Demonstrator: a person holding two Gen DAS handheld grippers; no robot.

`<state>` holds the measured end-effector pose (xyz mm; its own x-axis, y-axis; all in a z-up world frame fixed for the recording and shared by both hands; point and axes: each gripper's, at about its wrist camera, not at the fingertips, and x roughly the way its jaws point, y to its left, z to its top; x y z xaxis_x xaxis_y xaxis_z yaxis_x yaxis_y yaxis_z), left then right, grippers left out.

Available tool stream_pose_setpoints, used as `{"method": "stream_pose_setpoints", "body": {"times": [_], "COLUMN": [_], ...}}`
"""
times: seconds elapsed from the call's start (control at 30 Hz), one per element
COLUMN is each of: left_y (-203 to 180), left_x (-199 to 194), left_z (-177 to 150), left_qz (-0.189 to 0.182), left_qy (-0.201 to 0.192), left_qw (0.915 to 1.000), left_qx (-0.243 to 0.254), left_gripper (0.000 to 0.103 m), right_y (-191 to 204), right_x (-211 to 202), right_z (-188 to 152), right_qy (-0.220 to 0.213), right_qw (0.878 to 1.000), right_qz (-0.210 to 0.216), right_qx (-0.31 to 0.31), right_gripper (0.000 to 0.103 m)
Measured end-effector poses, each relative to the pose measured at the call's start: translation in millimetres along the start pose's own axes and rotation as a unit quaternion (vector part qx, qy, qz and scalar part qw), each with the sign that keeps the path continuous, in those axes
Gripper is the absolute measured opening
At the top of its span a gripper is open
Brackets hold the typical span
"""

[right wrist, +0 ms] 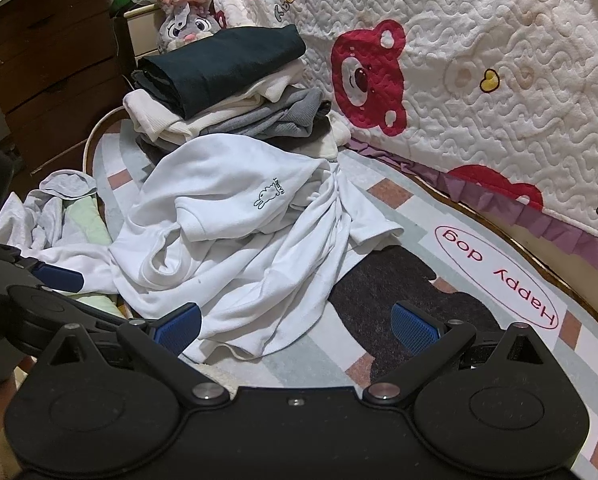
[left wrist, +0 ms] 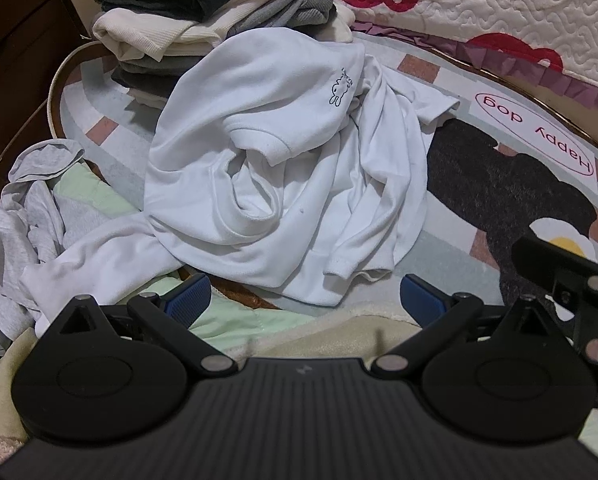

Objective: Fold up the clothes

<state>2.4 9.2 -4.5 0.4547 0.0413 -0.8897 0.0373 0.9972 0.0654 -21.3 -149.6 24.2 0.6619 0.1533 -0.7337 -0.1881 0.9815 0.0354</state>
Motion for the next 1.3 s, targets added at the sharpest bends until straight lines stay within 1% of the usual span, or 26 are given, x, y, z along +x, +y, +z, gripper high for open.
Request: {"method": "stream_pose_setpoints", "body": {"times": [0.93, 1.07, 1.13, 1.23, 1.27, 1.3], "left_y": [-2, 9, 20, 37, 44, 54], "left_x": [3, 5, 5, 7, 9, 12], "left_z": [0, 0, 1, 5, 8, 13], "left_qz": [-0.006, -0.037, -0.023, 0.009, 0.008, -0.003], "left_qy": [0.005, 0.005, -0.003, -0.013, -0.01, -0.008], "left_qw": [1.0, 0.9993, 0.9997, 0.9998, 0.9998, 0.9995], "left_qx": [0.004, -0.006, -0.012, -0.012, -0.018, -0.03], "left_gripper": [0.103, 0.103, 0.103, 0.103, 0.103, 0.103], "right_y": [-2, -8, -15, -25, -28, -31], "right_x": [1, 6, 10, 19, 22, 27], "right_z": [0, -2, -4, -6, -6, -6], "right_qy": [-0.002, -0.018, -0.031, -0.05, -0.057, -0.064], "right_qw": [1.0, 1.0, 0.999, 0.998, 0.998, 0.997], "right_qz": [0.002, 0.002, 0.011, 0.031, 0.037, 0.046], "right_qx": [0.006, 0.008, 0.01, 0.017, 0.018, 0.018], "right_gripper": [0.102, 0.102, 0.102, 0.102, 0.102, 0.102]}}
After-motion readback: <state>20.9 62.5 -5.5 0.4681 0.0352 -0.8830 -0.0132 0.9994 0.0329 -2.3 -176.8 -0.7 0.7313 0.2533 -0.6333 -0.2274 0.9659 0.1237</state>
